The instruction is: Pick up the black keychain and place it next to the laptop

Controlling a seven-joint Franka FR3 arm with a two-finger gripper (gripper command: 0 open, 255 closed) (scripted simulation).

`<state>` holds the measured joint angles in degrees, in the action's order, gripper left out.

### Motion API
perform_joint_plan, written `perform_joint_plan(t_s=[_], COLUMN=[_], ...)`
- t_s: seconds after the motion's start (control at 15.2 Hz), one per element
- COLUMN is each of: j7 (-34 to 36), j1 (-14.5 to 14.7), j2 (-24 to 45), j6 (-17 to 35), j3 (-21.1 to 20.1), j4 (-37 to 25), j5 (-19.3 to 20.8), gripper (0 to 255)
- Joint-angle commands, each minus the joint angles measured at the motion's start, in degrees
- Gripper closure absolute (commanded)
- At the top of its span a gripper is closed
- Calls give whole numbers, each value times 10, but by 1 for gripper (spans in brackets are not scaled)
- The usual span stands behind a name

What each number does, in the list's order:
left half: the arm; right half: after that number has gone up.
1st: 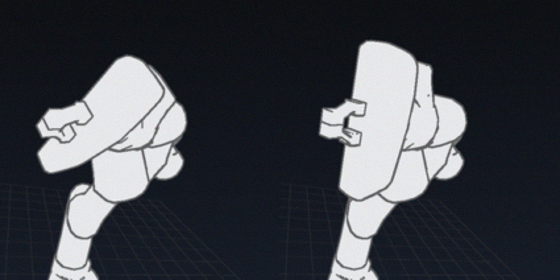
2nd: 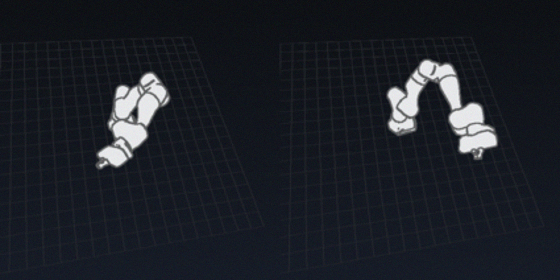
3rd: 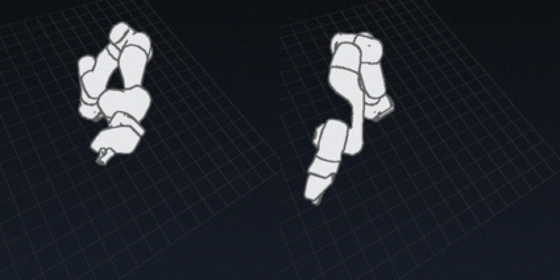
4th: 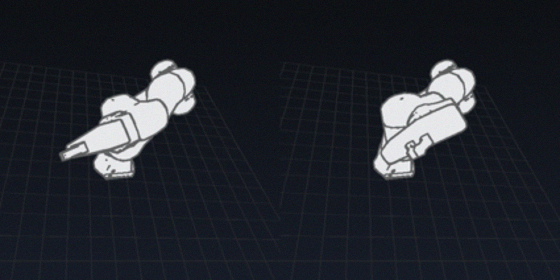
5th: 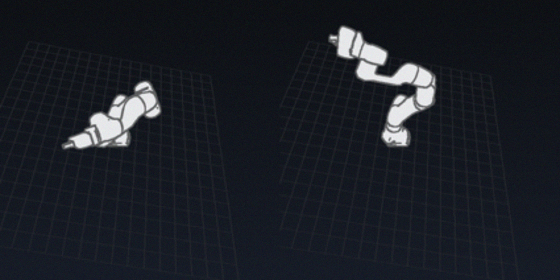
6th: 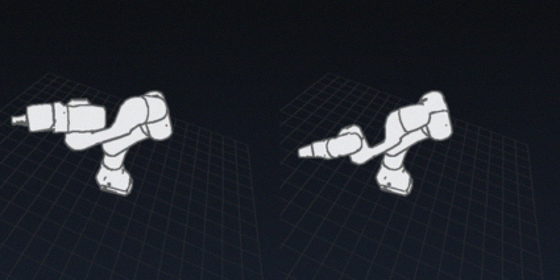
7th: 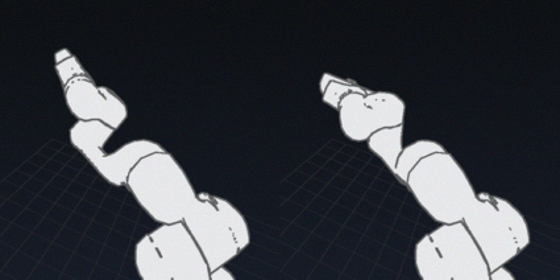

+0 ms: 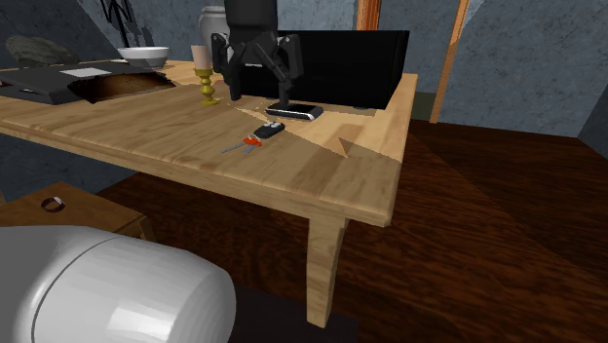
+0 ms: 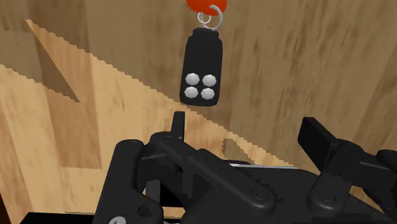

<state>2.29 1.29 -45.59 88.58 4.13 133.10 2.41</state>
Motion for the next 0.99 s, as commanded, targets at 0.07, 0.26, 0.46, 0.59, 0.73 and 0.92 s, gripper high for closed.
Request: perform_joint_plan(t_s=[0.07, 0.26, 0.46, 0.59, 0.73, 0.92], j7=[-5, -20, -23, -20, -20, -19], j1=[-3, -13, -12, -10, -10, -10], j2=[-21, -84, -108, -115, -120, -127], j6=[-10, -45, -51, -39, -26, -9], j3=[5, 22, 31, 33, 35, 36], j4=[7, 24, 38, 57, 76, 99], j5=[4, 17, 24, 27, 28, 30], gripper=[0, 0, 0, 0, 0, 0])
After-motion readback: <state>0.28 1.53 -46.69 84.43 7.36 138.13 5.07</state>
